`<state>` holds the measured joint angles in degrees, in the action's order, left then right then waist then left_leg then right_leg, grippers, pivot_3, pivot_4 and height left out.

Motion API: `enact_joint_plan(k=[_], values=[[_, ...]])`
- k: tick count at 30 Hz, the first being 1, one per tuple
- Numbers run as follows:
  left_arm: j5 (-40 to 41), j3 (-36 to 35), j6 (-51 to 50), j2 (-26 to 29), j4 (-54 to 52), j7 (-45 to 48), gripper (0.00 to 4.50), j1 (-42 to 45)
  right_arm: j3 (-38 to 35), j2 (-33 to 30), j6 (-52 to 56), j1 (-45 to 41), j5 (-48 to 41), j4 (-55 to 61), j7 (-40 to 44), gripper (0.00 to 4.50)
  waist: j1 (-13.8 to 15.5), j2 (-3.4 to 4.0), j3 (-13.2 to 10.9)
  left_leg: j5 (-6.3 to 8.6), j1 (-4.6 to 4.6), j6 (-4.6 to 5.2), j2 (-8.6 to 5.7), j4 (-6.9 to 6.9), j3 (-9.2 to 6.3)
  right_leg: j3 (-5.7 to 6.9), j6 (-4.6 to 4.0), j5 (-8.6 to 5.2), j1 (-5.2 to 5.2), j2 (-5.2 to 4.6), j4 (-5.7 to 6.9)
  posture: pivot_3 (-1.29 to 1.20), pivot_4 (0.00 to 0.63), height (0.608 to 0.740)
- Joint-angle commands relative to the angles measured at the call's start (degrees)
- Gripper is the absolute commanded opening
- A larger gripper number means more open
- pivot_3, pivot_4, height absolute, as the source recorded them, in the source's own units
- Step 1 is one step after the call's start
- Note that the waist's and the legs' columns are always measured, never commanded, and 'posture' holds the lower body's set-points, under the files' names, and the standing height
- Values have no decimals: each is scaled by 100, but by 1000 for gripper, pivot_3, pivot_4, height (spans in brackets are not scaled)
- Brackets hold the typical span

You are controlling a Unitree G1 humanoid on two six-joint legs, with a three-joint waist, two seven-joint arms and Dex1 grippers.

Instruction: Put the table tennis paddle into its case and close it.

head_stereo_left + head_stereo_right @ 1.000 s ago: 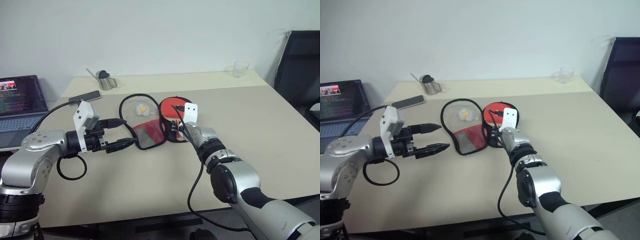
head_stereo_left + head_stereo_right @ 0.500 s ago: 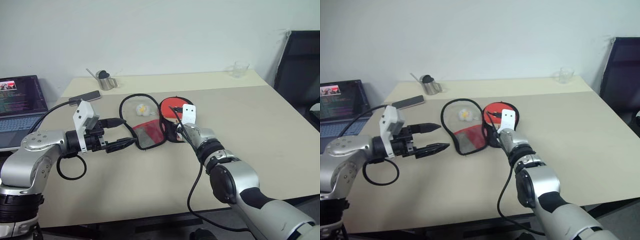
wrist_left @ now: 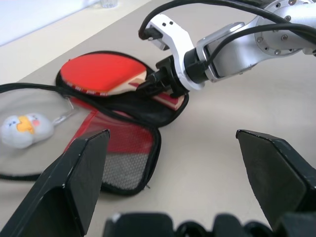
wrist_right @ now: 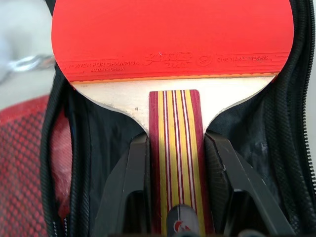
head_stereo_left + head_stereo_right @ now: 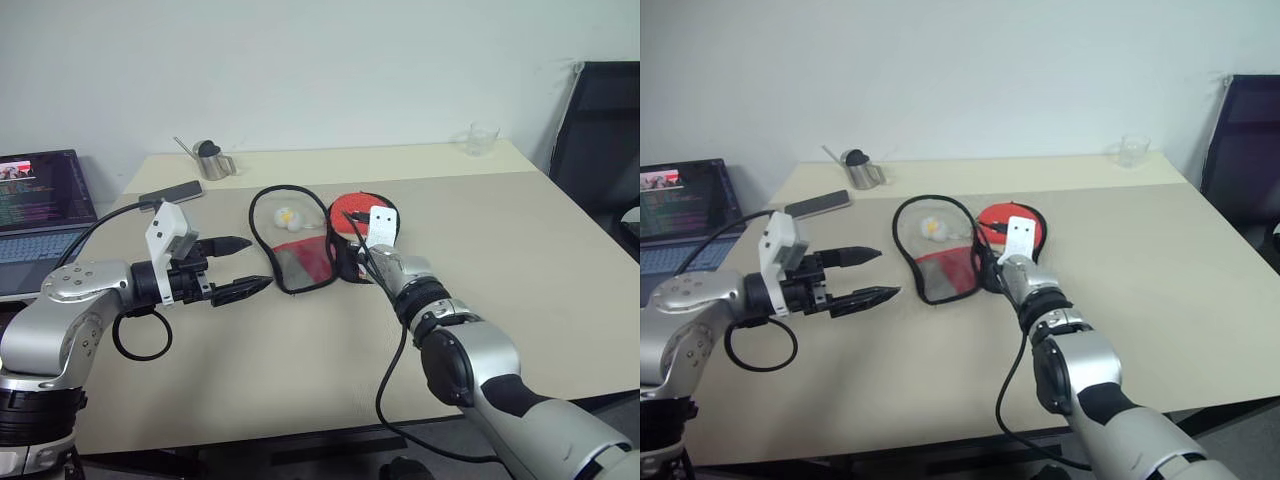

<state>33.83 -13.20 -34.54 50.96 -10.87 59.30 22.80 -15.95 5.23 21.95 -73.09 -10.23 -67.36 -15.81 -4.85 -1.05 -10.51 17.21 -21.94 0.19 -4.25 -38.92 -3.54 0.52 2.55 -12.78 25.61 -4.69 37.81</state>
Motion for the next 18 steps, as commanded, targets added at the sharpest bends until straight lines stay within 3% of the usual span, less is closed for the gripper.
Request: enact_joint_plan(k=[1, 18], values=[[83, -138, 82, 36, -143, -9, 4500, 66, 39, -29, -210, -122, 34, 148, -78, 1073, 0, 0, 0, 0, 0, 0, 0, 0, 0, 0, 0, 0, 0, 0, 0, 0, 150, 740], [66, -130, 71, 50, -141, -13, 4500, 65, 242, 24, 32, -111, 144, 35, -13, 1073, -10, 0, 0, 0, 0, 0, 0, 0, 1, -1, 0, 0, 0, 0, 1, 0, 150, 740]])
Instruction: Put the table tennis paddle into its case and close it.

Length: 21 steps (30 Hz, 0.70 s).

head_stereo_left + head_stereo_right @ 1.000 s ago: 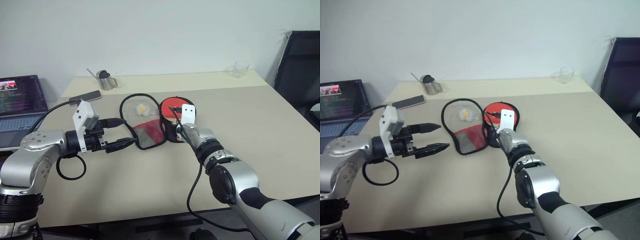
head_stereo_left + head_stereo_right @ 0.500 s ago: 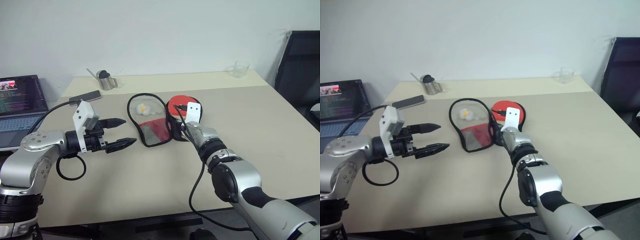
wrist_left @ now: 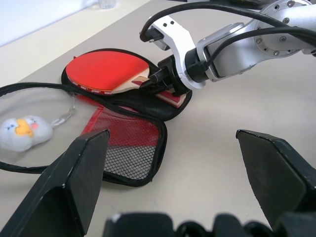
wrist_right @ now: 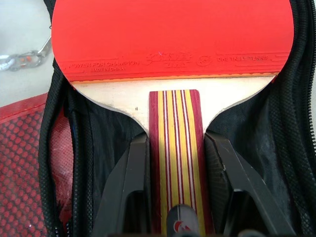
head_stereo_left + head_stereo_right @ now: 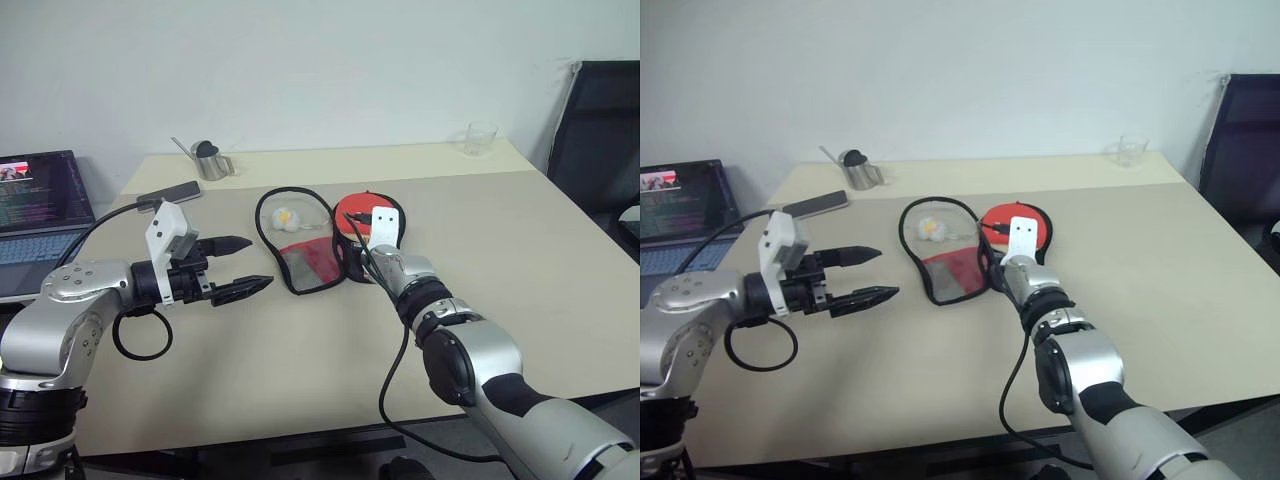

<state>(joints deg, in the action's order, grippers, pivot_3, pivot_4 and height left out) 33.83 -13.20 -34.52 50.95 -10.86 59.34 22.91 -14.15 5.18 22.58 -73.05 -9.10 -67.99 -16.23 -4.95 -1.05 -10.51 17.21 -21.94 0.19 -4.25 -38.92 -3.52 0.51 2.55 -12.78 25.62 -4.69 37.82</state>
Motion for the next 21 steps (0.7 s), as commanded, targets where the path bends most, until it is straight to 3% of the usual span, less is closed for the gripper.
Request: enact_joint_plan(k=[1, 11, 21], values=[[68, -133, 66, 54, -147, -17, 4500, 50, 53, 31, -20, -115, 26, 100, 30, 1073, 0, 0, 0, 0, 0, 0, 0, 0, 0, 0, 0, 0, 0, 0, 0, 0, 150, 740], [48, -123, 75, 64, -125, -13, 4500, 58, 27, 20, -36, -122, 11, 124, 0, 4329, 0, 0, 0, 0, 1, 0, 0, 0, 0, 0, 0, 0, 0, 0, 2, 0, 150, 740], [-10, -135, 89, 57, -9, -81, 4500, 107, 198, -65, 526, -74, -142, 1105, 989, 4329, 1, 0, 0, 0, 1, 0, 0, -1, 0, 0, 0, 0, 0, 0, 1, 0, 150, 740]])
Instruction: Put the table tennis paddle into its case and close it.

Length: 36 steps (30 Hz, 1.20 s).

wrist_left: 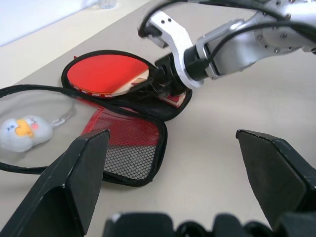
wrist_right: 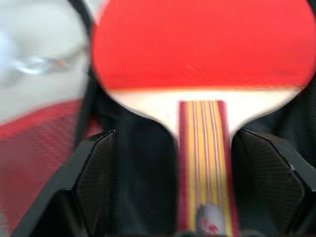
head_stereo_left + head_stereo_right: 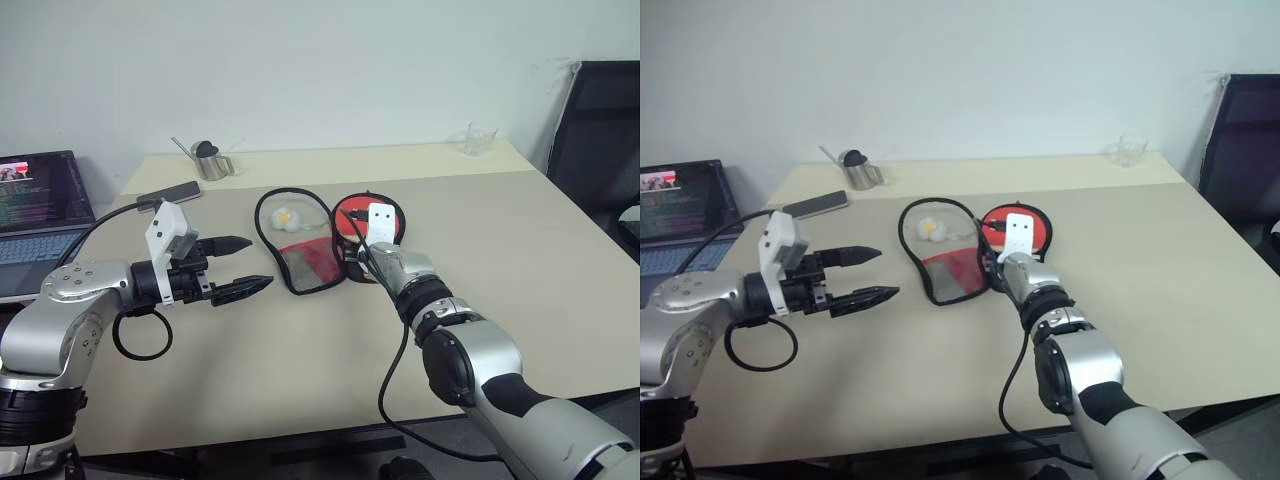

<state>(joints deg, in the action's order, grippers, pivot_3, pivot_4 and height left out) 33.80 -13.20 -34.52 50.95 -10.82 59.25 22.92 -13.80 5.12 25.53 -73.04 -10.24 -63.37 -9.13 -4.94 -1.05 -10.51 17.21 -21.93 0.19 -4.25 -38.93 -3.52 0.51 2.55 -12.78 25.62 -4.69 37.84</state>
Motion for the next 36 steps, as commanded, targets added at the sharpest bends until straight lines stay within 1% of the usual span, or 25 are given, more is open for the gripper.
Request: enact_joint_plan(k=[1, 4, 7, 8, 10, 13, 17, 19, 21, 25, 28, 32, 35, 36], values=[[-45, -148, 95, 52, 53, -129, 4500, 130, 272, -117, 439, 20, 2, 933, 432, 4329, 3, 0, 0, 0, 0, 0, 0, 0, 0, 1, 0, 0, 0, 0, 1, 0, 150, 740], [-143, -171, 131, 71, 268, -225, 4500, 166, 576, -334, 1304, 389, -58, 1977, 955, 4329, 18, -1, 0, 0, 0, 0, 0, -1, -3, 2, 0, 0, 0, 0, 2, 0, 150, 740], [-253, -214, 196, 110, 570, -286, 4500, 235, 1244, -973, 2358, 875, -148, 3403, 2039, 4329, 34, -1, 1, 1, -2, 1, -1, -3, -4, 3, 0, 0, 0, 0, 2, 0, 150, 740], [-272, -203, 229, 115, 623, -270, 4500, 252, 1400, -1233, 2610, 1034, -140, 3774, 2282, 4329, 49, -1, 1, 1, -4, 2, -1, -3, -4, 4, 0, 0, 0, 0, 1, 0, 150, 740], [-294, -174, 283, 114, 680, -231, 4500, 277, 1516, -1550, 2887, 1229, -151, 4224, 2517, 4329, 75, -1, 1, 1, -5, 3, -2, -3, -6, 6, 0, 0, 0, 0, -1, 0, 150, 740], [-428, -163, 381, 140, 981, -254, 4500, 347, 1646, -1825, 3083, 1389, -206, 4704, 2857, 4329, 83, -1, 1, 2, -2, 3, -1, -3, -2, 5, 0, 0, 1, 0, -2, 0, 150, 740], [-736, -136, 514, 130, 1749, -469, 4500, 629, 1708, -1837, 3241, 1507, -231, 4974, 3045, 4329, 61, -2, 1, 1, 7, 2, 6, -2, 6, 2, 0, 0, 3, 5, 13, 0, 150, 740], [-980, -21, 586, 34, 2173, -731, 4500, 873, 1780, -1873, 3327, 1609, -379, 5199, 3320, 4329, 76, -2, 1, 1, 7, 1, 5, -2, 4, 3, 0, 0, 3, 5, 15, 0, 150, 740], [-1167, 98, 567, -140, 2566, -1021, 4500, 1136, 1919, -2023, 3468, 1748, -651, 5619, 3816, 4329, 148, -3, 2, 1, 4, 1, 3, -4, 2, 6, 0, 0, 2, 3, 14, 0, 150, 740], [-1384, 301, 472, -689, 3134, -1492, 4500, 1632, 1991, -2384, 3663, 1874, -1025, 6154, 4477, 4329, 233, -5, 3, 1, -1, 2, -4, -8, 1, 10, 1, 0, 2, 0, 10, 0, 150, 740], [-1565, 443, 528, -1066, 3476, -1759, 4500, 1894, 2156, -2702, 3493, 1985, -1124, 6396, 4935, 4329, 312, -20, 12, 1, -6, 1, -6, -13, -4, 15, 1, 0, 0, -2, 4, 0, 150, 740], [-1733, 531, 473, -1408, 3982, -2069, 4500, 2223, 2110, -2858, 3245, 2095, -1296, 6659, 5280, 4329, 310, -24, 14, 1, -7, 1, -6, -13, -5, 16, 1, 0, 0, -2, 3, 0, 150, 740], [-1943, 624, 543, -1664, 4470, -2389, 3870, 2518, 2105, -2888, 3105, 2119, -1229, 6656, 5262, 4358, 306, -26, 15, 0, -5, 1, -6, -13, -2, 16, 1, 0, 1, -2, 8, 0, 150, 740], [-1952, 619, 537, -1754, 4611, -2438, 3530, 2612, 2116, -2901, 3073, 2125, -1190, 6636, 5238, 4358, 301, -27, 15, 0, -4, 1, -6, -13, -1, 17, 1, 0, 1, -2, 8, 0, 150, 740]])
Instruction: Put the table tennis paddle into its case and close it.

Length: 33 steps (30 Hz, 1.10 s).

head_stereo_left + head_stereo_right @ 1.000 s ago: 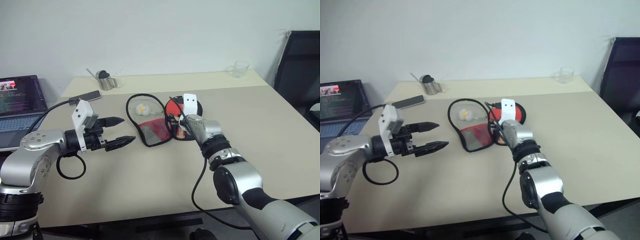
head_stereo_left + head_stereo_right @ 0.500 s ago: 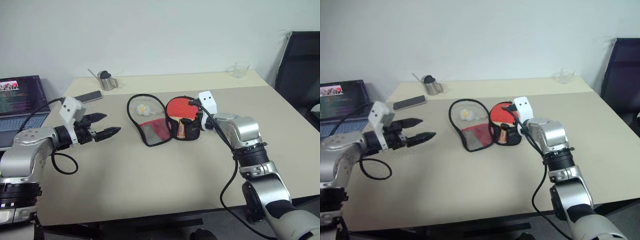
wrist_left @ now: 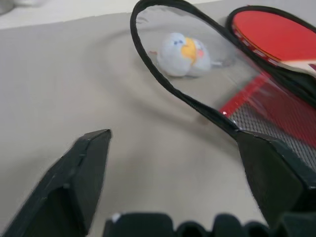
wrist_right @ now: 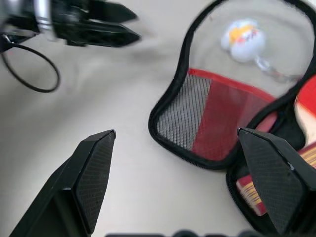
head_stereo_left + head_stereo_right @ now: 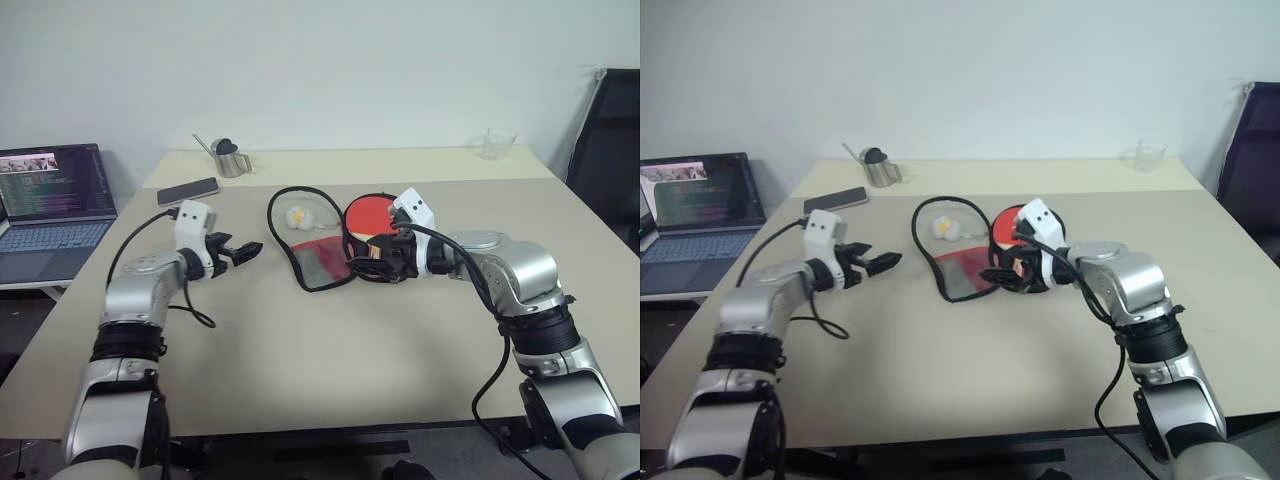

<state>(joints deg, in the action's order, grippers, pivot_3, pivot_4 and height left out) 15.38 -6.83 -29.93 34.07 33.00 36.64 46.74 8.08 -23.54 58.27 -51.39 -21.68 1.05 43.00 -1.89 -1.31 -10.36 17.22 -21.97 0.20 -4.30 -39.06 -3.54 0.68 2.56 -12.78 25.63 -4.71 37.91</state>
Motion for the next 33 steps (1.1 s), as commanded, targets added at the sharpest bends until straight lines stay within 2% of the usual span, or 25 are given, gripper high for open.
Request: enact_joint_plan(k=[1, 10, 18, 27, 33], values=[[-160, 8, 121, -130, 358, -214, 3183, 307, -68, -42, -222, -35, -27, 184, 11, 4358, -6, 0, 0, 0, 1, 0, 0, 0, 2, 0, 0, 0, 0, 0, 0, 0, 150, 740], [-368, 57, 157, -489, 1161, -538, 48, 793, -140, -93, -219, 38, -153, 293, 68, 4358, 15, -2, 1, 0, -2, -1, -2, -1, 2, -1, 0, 0, 2, -3, 0, 0, 150, 740], [-540, 292, 124, -1149, 1454, -593, 48, 1095, -211, -106, -277, 60, -210, 404, 46, 4358, 18, -3, 1, 0, -4, -1, -3, -2, 2, 1, 0, 0, 2, -5, 0, 0, 150, 740], [-504, 231, 253, -1370, 1567, -554, 48, 1228, -373, -165, -188, 46, -279, 410, -161, 4358, 8, -3, 1, -1, -4, -1, -3, -2, 6, -1, 0, 0, 5, -6, 3, 0, 150, 740], [-303, 122, 333, -1603, 1227, -382, 48, 1249, -642, -337, -380, -98, -206, 196, -300, 4358, 21, -4, 1, -1, -6, -1, -4, -2, 5, 0, 0, 0, 5, -7, 2, 0, 150, 740]])
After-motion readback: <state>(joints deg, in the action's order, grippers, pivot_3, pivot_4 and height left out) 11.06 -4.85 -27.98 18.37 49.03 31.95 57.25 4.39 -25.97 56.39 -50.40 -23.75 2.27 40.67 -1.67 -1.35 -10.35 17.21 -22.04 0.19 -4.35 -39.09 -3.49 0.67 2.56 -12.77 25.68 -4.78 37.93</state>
